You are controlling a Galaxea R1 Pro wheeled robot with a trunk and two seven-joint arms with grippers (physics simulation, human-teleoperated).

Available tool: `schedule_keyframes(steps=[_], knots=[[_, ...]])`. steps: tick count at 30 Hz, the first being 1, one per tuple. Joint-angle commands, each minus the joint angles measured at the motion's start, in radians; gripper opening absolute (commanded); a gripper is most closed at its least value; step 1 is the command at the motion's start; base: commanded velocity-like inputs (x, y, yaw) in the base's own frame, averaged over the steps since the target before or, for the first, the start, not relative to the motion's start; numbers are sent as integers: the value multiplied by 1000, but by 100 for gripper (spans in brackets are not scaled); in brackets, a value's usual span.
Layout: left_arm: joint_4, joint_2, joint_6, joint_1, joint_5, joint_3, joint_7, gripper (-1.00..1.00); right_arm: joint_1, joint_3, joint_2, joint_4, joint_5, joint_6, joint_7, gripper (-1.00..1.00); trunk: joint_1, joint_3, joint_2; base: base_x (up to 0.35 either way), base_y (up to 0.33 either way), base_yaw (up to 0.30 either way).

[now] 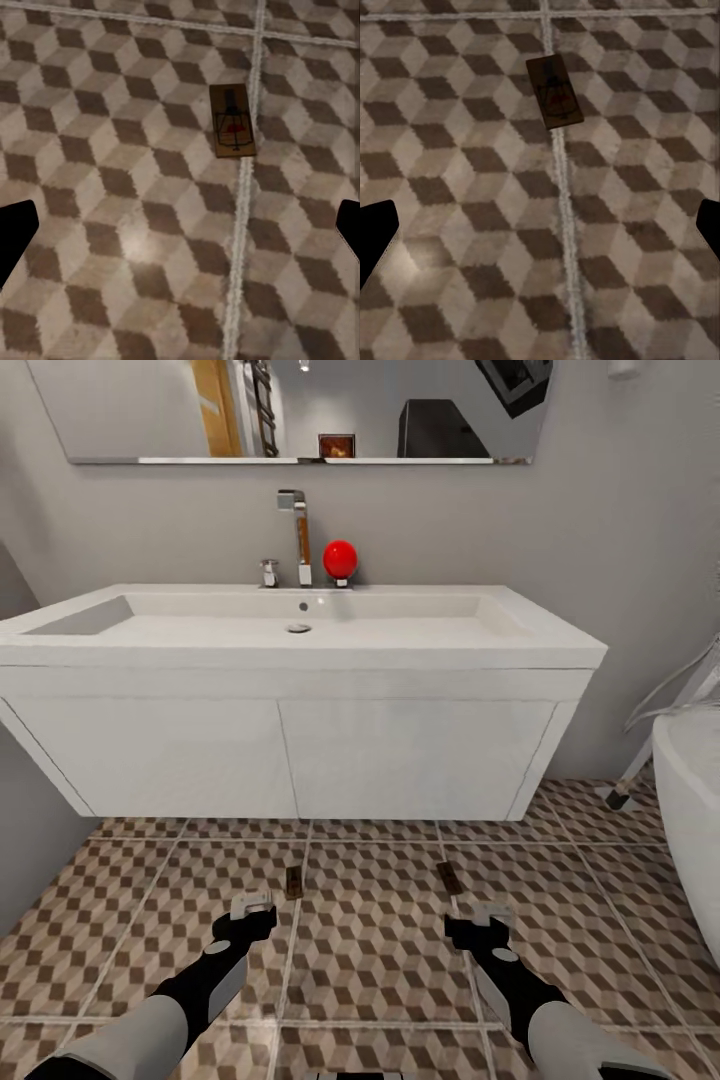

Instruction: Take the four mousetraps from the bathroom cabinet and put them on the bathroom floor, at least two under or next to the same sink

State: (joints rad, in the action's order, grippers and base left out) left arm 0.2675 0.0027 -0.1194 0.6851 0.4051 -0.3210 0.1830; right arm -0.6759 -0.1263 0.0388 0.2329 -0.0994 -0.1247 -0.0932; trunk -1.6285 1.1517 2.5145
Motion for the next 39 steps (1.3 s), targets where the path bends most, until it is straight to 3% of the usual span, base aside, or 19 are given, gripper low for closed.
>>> schedule_keyframes(steps=[1, 39], knots=[[-1, 0, -4, 1, 8, -8, 6, 100, -1, -8, 1, 0, -11, -3, -2, 100, 1, -3, 0, 0, 0, 0], [-21, 2, -5, 1, 13, -7, 6, 100, -1, -6, 4, 0, -13, 7, -7, 100, 18, -150, -9, 0, 0, 0]])
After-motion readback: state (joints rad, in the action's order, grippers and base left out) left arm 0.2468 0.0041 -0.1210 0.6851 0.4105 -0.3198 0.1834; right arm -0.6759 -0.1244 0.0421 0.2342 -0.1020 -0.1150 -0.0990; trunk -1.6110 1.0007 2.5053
